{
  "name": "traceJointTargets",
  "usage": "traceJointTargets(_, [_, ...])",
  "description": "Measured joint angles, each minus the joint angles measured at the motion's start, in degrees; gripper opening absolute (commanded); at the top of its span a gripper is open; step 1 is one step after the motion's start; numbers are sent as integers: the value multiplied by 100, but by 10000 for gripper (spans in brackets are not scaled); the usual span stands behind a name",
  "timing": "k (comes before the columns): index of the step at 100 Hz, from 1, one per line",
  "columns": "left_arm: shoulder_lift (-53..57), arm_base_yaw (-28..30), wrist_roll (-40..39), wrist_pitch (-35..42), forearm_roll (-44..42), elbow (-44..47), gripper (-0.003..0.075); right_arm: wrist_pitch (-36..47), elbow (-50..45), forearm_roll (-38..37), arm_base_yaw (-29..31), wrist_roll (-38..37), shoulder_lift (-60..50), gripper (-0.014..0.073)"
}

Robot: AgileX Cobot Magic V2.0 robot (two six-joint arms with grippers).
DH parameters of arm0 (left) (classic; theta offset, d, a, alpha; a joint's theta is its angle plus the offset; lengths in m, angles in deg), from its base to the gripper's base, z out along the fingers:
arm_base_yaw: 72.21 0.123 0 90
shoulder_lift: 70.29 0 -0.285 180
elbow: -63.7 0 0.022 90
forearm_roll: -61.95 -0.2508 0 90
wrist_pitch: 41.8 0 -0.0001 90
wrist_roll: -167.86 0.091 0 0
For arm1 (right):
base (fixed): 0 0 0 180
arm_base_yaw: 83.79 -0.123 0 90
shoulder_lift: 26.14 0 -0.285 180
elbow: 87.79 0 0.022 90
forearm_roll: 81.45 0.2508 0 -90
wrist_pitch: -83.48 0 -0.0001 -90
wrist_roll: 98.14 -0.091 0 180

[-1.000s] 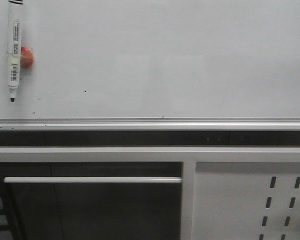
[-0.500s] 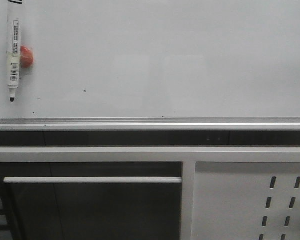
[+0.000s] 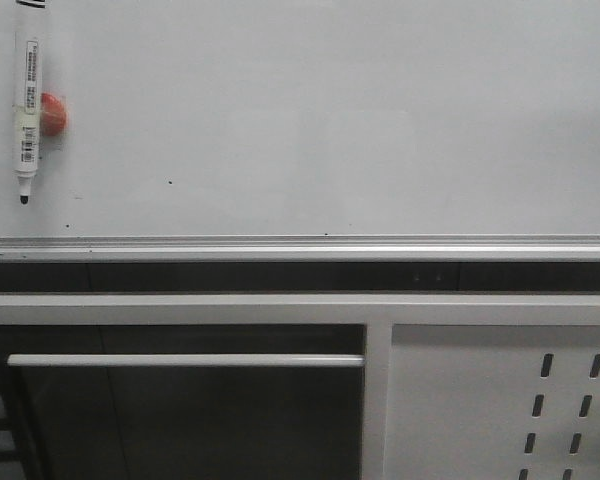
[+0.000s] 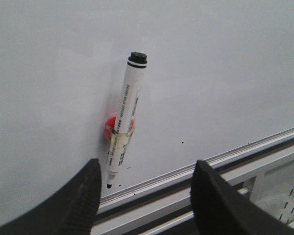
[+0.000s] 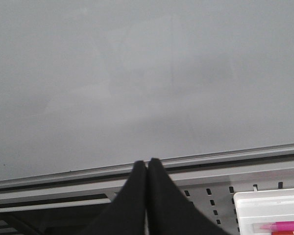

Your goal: Write number 1 on whiteboard

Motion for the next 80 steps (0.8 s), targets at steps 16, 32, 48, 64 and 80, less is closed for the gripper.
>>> traceJointTargets(16, [-566,0,58,256,-14,42,377,0,0,13,0,151,0,-71])
traceJointTargets(32, [-1315,0,301,848,223,42,323,-36,0,13,0,197,0,-71])
traceJointTargets(48, [-1911,0,1340,1483,1249,42,314,-169,0,22,0,209,0,-71])
traceJointTargets(64, [-2317,0,2214,2116,1998,42,314,-204,0,57,0,209,0,-71])
traceJointTargets(80, [-2647,0,2605,2398,2233,42,314,-204,0,92,0,209,0,-71])
